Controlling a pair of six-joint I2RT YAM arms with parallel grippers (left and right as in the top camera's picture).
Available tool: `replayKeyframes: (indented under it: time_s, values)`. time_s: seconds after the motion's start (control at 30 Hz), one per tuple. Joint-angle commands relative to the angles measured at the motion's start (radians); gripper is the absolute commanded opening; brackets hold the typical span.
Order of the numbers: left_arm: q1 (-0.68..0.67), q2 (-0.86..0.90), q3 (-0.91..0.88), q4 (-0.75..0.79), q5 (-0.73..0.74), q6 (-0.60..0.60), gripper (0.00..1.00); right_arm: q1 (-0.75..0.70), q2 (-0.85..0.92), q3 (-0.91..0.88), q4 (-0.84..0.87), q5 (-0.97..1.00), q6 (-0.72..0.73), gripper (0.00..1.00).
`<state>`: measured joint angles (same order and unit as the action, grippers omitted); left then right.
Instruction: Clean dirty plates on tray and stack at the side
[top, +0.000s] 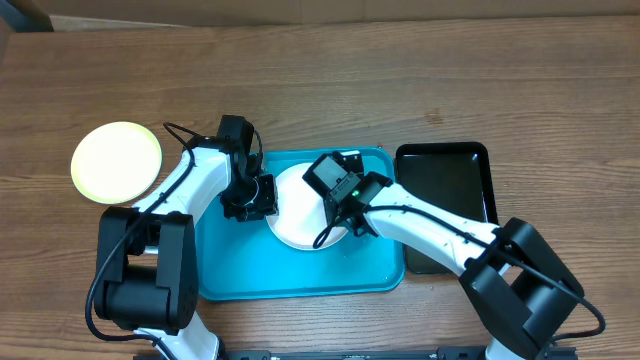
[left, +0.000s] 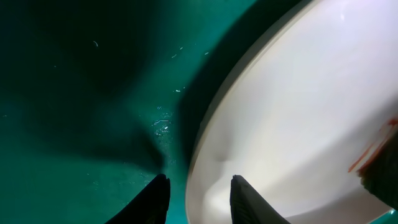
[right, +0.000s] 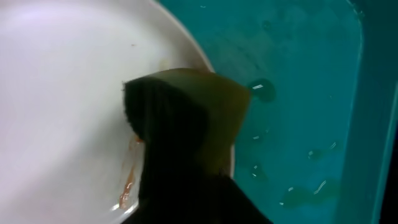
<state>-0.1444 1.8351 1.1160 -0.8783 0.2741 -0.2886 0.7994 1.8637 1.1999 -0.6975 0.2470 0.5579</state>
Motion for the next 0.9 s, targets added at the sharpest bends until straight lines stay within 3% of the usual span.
replayKeyframes:
  time_s: [0.0, 0.17, 0.23, 0.43, 0.6, 0.87]
  values:
    - [-0.008, 0.015, -0.003, 0.000, 0.004, -0.003, 0.34, -0.014, 0.008, 0.001, 0.000, -0.025, 0.018, 0.32]
    - [-0.008, 0.015, -0.003, 0.000, 0.004, -0.003, 0.34, -0.014, 0.006, 0.016, 0.010, -0.039, 0.018, 0.38]
    - [-0.008, 0.015, -0.003, 0.000, 0.003, -0.003, 0.34, -0.016, -0.002, 0.063, -0.026, -0.040, 0.019, 0.44]
    - [-0.008, 0.015, -0.003, 0.000, -0.026, -0.003, 0.34, -0.007, -0.020, 0.227, -0.152, -0.056, -0.002, 0.49]
    - [-0.008, 0.015, -0.003, -0.001, -0.026, -0.003, 0.34, -0.002, -0.002, 0.187, -0.151, -0.077, -0.003, 0.49]
    - [-0.008, 0.015, -0.003, 0.000, -0.026, -0.003, 0.34, -0.002, 0.061, 0.048, -0.014, -0.088, 0.019, 0.49]
